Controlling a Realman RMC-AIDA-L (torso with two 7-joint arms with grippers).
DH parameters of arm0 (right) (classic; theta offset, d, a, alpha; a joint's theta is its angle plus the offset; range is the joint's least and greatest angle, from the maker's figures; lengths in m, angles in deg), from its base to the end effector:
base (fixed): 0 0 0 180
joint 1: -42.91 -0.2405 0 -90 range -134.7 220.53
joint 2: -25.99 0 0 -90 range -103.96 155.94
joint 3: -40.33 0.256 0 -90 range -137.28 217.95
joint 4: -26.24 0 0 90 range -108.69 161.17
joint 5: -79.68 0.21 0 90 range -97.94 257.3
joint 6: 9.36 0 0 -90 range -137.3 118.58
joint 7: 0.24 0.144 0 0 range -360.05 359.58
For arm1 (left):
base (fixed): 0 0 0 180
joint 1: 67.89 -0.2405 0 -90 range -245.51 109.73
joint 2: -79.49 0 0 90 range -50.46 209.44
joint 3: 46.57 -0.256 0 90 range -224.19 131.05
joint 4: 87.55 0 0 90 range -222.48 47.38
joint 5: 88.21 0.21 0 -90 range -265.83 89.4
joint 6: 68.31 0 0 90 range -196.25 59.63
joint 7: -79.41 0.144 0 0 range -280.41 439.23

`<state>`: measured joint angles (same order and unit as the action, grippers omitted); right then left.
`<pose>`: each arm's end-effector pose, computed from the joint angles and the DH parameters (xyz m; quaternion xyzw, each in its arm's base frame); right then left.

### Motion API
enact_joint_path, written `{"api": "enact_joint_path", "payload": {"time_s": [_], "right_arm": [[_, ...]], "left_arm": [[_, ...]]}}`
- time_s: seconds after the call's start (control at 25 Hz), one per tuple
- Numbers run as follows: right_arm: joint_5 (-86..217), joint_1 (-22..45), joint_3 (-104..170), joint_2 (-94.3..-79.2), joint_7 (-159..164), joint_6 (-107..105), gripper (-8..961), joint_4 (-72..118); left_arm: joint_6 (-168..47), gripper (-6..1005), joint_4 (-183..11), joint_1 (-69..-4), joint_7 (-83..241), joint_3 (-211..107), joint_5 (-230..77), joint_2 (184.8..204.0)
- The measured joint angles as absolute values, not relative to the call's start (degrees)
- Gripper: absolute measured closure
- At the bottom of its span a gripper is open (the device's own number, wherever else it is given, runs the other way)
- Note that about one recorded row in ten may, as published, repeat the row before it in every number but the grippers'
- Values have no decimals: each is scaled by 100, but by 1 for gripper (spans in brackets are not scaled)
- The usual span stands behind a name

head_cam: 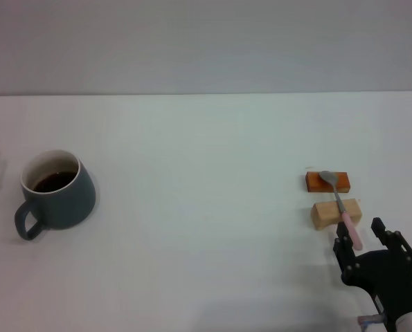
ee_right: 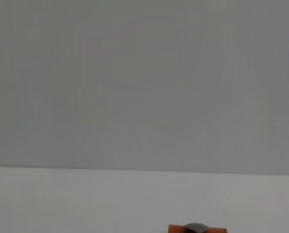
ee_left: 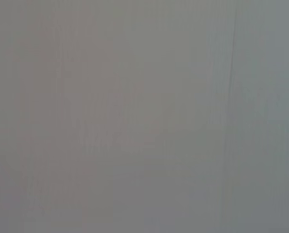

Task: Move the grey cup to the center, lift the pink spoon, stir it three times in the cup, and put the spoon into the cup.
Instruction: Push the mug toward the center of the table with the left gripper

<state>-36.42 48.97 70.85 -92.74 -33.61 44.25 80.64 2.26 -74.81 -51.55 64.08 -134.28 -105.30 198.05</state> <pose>0.2751 0.1988 -0.1028 -0.7233 0.2996 0.2115 0.5851 -0.3742 0.2991 0.0530 -0.5680 -0.2630 -0.3380 0.7029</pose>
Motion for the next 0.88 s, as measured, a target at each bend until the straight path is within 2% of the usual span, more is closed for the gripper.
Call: {"api": "enact_joint_path", "payload": {"time_s": [0.28,0.56,0.88], "right_arm": [[-3614,5002,7218,-9273,-4341,5238,428,8213],[-3507,5190,7515,-9183,-5200,6219,427,8747],[-3490,4902,8621,-9275,-5119,7080,427,8399]], "left_arm": [[226,274,-7485,-5154,6396,-13442,-10518,19805],[213,274,-7489,-5154,6375,-13446,-10517,19805],[181,273,-7490,-5158,6372,-13443,-10563,19810]]}}
